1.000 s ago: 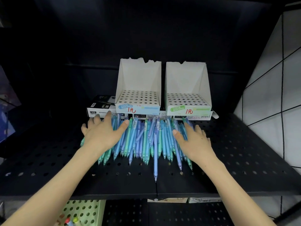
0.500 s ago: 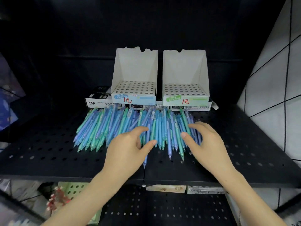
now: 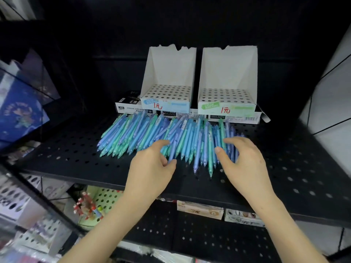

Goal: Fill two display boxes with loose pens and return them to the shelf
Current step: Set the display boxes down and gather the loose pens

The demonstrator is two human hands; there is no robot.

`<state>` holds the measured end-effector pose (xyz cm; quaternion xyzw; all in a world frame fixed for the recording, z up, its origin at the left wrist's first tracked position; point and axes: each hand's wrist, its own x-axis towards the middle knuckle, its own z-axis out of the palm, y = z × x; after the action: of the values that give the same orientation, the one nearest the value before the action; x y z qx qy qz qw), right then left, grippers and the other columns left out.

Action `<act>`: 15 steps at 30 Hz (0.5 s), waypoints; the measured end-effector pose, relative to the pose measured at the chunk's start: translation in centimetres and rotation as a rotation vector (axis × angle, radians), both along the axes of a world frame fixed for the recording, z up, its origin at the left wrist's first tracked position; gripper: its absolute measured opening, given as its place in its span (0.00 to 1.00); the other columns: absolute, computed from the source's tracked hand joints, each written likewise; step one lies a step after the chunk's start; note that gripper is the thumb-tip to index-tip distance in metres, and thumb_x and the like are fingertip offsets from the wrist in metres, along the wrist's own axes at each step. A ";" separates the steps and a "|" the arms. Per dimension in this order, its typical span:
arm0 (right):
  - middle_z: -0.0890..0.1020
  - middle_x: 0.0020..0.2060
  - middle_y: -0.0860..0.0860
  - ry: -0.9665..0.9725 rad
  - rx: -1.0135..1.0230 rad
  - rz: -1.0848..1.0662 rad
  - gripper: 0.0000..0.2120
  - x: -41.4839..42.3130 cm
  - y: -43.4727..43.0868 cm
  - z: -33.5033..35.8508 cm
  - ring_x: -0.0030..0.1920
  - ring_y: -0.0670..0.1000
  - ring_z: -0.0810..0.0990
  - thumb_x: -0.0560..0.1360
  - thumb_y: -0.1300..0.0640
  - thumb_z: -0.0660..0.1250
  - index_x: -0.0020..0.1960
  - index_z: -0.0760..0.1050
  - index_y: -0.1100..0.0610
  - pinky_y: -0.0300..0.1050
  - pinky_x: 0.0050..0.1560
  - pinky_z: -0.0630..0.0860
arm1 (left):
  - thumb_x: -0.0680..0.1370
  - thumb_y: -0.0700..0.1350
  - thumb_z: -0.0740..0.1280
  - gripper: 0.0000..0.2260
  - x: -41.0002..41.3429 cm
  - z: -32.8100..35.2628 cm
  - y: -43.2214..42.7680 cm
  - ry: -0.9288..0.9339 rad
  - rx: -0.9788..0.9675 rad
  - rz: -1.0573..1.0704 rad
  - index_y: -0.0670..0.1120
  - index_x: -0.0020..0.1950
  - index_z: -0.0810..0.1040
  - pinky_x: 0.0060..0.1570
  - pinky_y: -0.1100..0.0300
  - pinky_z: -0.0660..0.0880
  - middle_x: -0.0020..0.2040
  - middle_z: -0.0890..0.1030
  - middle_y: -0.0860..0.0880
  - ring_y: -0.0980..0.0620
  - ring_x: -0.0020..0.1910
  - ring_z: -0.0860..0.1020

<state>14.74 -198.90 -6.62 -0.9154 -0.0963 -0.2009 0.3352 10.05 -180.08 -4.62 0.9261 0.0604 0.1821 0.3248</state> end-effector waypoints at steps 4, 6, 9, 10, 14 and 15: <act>0.77 0.56 0.55 -0.074 -0.005 -0.075 0.17 0.1 -0.1 -0.1 0.58 0.56 0.74 0.74 0.51 0.66 0.59 0.77 0.59 0.50 0.60 0.68 | 0.76 0.40 0.68 0.14 -0.3 1.3 1.5 0.157 -0.497 -0.027 0.45 0.61 0.74 0.39 0.65 0.76 0.34 0.82 0.48 0.55 0.34 0.82; 0.80 0.50 0.54 -0.136 0.034 -0.078 0.14 -0.2 0.2 0.3 0.53 0.56 0.75 0.74 0.52 0.68 0.56 0.79 0.59 0.51 0.57 0.70 | 0.76 0.35 0.65 0.11 -0.4 2.1 2.2 0.214 -0.755 -0.068 0.41 0.58 0.75 0.36 0.65 0.79 0.40 0.81 0.42 0.52 0.35 0.83; 0.80 0.34 0.48 -0.201 0.050 0.038 0.12 -1.2 1.6 1.0 0.40 0.49 0.75 0.73 0.49 0.69 0.52 0.80 0.55 0.51 0.55 0.74 | 0.78 0.33 0.60 0.09 0.0 2.9 2.9 0.234 -0.899 -0.141 0.39 0.56 0.75 0.36 0.65 0.79 0.42 0.78 0.42 0.51 0.36 0.83; 0.78 0.30 0.46 -0.170 0.025 0.066 0.15 -1.6 2.3 1.2 0.37 0.47 0.75 0.72 0.46 0.68 0.54 0.79 0.53 0.49 0.53 0.74 | 0.79 0.32 0.59 0.09 0.4 3.0 3.0 0.240 -0.915 -0.168 0.40 0.55 0.76 0.36 0.66 0.78 0.41 0.78 0.43 0.52 0.36 0.82; 0.78 0.29 0.46 -0.063 -0.138 -0.002 0.27 -1.8 4.5 1.3 0.36 0.47 0.77 0.70 0.35 0.63 0.64 0.72 0.48 0.42 0.34 0.72 | 0.79 0.30 0.56 0.10 2.1 3.2 2.8 0.215 -1.038 -0.212 0.39 0.51 0.75 0.27 0.66 0.71 0.38 0.76 0.44 0.51 0.35 0.76; 0.78 0.30 0.46 -0.039 -0.175 -0.034 0.29 -1.7 4.7 1.3 0.36 0.47 0.78 0.70 0.34 0.63 0.66 0.70 0.48 0.41 0.33 0.70 | 0.78 0.29 0.56 0.10 2.4 3.2 2.6 0.216 -1.067 -0.222 0.38 0.50 0.74 0.25 0.66 0.70 0.37 0.75 0.44 0.51 0.34 0.75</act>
<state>13.02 -194.17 -5.30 -0.9387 -0.1045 -0.2150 0.2484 12.50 -177.46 -1.43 0.6474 0.0791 -0.0049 0.7580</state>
